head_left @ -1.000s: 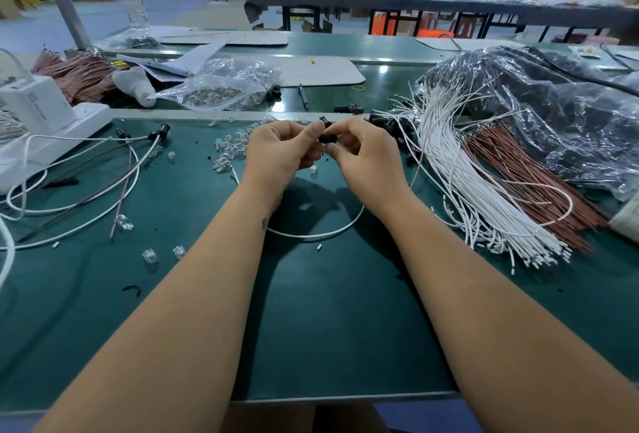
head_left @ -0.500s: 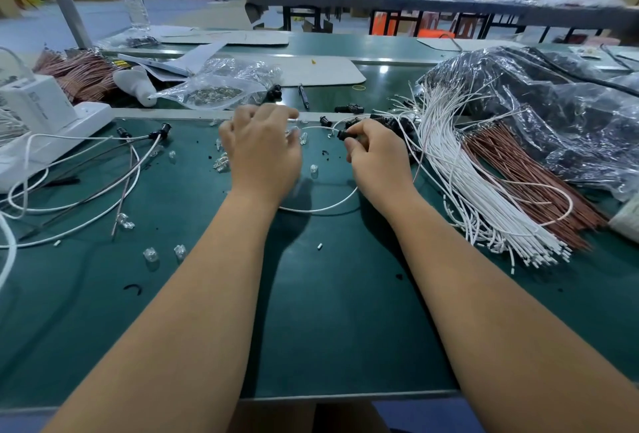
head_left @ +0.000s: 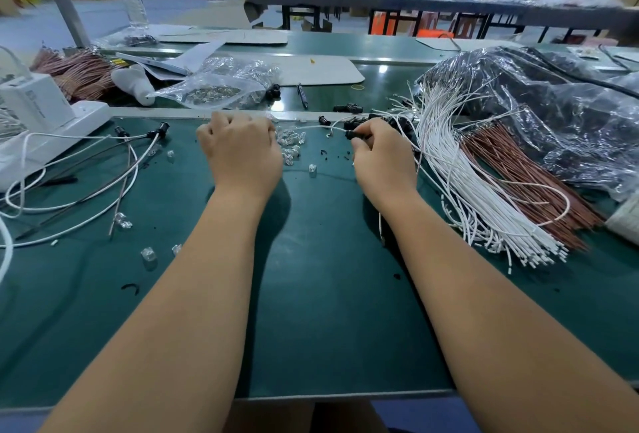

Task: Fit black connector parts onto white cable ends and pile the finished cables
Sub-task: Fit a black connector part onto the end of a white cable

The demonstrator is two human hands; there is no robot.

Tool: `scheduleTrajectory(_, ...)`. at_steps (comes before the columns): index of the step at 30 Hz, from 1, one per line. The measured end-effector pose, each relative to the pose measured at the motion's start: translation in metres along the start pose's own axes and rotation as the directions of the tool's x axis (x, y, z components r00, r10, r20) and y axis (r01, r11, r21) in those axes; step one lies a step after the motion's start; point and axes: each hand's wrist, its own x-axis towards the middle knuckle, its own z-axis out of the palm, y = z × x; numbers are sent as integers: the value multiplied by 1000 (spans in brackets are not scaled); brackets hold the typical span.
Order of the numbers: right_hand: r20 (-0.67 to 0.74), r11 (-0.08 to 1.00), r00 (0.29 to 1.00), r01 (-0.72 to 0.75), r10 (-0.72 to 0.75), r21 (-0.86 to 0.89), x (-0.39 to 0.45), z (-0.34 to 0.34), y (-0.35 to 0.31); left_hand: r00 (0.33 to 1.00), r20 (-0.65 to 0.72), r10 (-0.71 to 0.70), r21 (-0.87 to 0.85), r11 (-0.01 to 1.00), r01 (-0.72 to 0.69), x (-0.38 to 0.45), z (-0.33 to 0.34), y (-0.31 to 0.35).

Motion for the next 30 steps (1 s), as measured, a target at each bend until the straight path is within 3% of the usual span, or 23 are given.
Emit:
scheduleTrajectory(5,75,985,982,173,-175,30,-5,5,-5,941,43,336,-213,923,-320,-5,3,24)
scheduleTrajectory(7,96,978,974,207,-205,-15,-6,6,-5,915,100,392,-270,896,-354,-5,5,26)
scheduleTrajectory(13,57,984,994,100,-92,-150,-3,5,-1,988,89,126,-129,985,-114,-2,8,4)
scheduleTrajectory(18,79,991,995,71,-62,-117,-3,5,2,999,44,-16,-168,985,23,-3,6,1)
scheduleTrajectory(21,115,990,985,135,-131,-26,-4,7,-2,996,12,85,-231,970,-80,-3,2,5)
scheduleTrajectory(23,124,983,976,182,-181,1,-5,7,-4,972,-10,234,-348,911,-223,-6,-1,13)
scheduleTrajectory(25,135,981,972,192,-191,4,-6,7,-4,953,8,301,-461,847,-264,-9,-1,19)
scheduleTrajectory(27,144,985,976,168,-162,-28,-5,6,-3,961,42,274,-482,848,-221,-7,1,17)
scheduleTrajectory(30,141,988,983,129,-116,-87,-3,7,-1,990,83,113,-444,894,-65,-4,5,7)
